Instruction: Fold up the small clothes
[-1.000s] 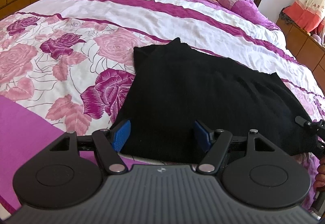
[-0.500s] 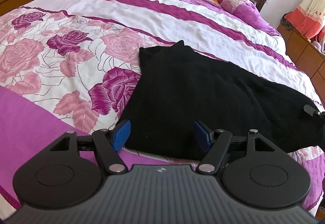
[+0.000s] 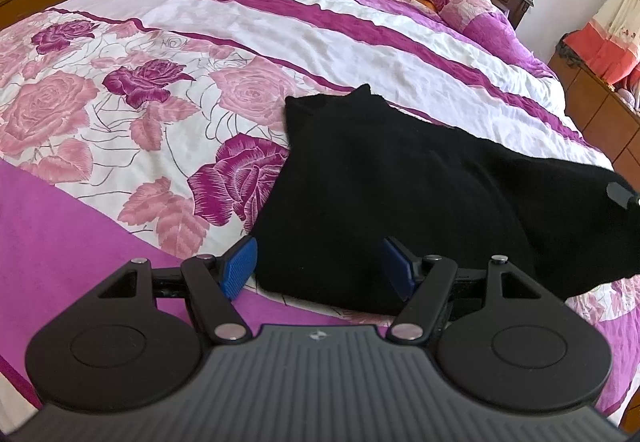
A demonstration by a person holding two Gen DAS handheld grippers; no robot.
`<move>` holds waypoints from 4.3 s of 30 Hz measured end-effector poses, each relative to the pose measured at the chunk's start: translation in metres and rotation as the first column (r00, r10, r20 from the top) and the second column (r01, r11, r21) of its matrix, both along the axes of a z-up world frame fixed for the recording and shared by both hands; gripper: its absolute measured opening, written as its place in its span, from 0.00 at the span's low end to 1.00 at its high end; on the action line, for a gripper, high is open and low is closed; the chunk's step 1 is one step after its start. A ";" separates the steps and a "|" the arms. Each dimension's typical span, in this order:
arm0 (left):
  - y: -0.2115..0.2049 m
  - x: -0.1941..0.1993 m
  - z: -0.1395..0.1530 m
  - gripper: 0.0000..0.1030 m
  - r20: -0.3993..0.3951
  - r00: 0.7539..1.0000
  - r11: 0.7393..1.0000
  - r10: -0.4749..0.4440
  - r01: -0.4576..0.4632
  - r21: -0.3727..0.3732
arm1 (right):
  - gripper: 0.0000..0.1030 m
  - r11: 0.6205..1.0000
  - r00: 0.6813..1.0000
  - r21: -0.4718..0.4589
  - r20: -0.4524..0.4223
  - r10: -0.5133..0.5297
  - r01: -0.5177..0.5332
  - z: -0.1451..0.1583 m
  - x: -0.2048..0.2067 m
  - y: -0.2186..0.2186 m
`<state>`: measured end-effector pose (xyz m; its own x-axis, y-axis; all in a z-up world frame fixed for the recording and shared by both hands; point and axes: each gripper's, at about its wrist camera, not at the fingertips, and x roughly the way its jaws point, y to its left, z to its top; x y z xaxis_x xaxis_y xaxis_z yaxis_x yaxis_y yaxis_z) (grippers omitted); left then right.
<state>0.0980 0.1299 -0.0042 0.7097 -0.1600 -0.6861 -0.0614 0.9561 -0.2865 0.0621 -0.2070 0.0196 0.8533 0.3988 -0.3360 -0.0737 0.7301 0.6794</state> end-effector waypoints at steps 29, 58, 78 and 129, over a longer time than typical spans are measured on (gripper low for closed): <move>0.046 -0.011 0.005 0.71 0.048 0.997 0.997 0.061 -0.059 -0.042 | 0.24 0.910 0.937 -0.240 0.011 0.350 -0.338 0.032 0.050 0.161; 0.062 -0.027 0.017 0.71 0.092 0.991 0.994 0.095 -0.089 -0.067 | 0.56 0.871 0.887 -0.196 0.009 0.462 -0.451 0.020 0.023 0.200; 0.042 0.014 0.042 0.71 0.118 0.993 0.996 -0.003 0.013 -0.083 | 0.62 0.932 0.988 -0.328 -0.027 0.152 -0.152 0.000 0.000 0.125; 0.059 0.102 -0.005 0.46 0.083 0.993 0.984 0.086 -0.071 -0.164 | 0.65 0.955 0.975 -0.199 -0.079 0.208 -0.220 -0.047 0.013 0.114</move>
